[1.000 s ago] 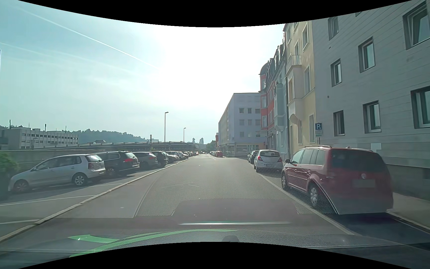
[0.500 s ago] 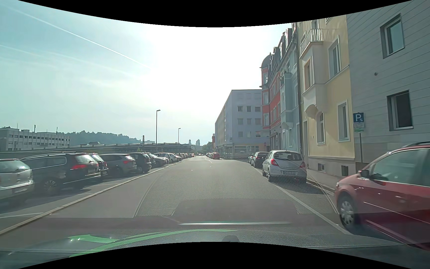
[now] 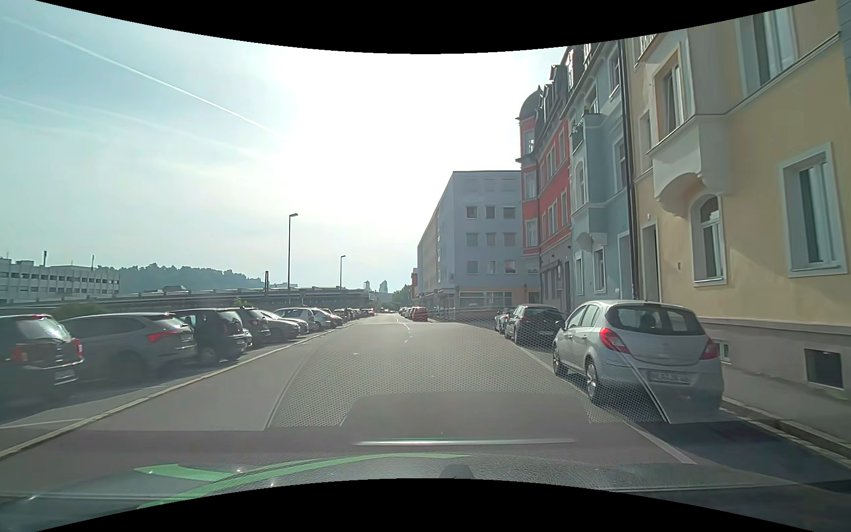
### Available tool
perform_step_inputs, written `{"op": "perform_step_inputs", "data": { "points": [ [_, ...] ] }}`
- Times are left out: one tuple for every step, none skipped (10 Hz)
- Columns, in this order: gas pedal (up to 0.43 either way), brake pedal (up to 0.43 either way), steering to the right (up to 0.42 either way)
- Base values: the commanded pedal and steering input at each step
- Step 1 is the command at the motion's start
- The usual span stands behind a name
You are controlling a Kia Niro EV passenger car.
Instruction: Follow the waypoints while adhering to traffic rules and regulations
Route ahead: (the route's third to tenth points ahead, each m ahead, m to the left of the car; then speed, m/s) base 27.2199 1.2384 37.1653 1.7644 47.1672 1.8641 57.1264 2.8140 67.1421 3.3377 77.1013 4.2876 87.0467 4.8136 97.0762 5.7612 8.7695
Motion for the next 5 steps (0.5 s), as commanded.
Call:
{"op": "perform_step_inputs", "data": {
  "points": [
    [0.0, 0.0, 0.014],
    [0.0, 0.0, 0.014],
    [0.0, 0.0, 0.014],
    [0.0, 0.0, 0.013],
    [0.0, 0.0, 0.013]
  ]
}}
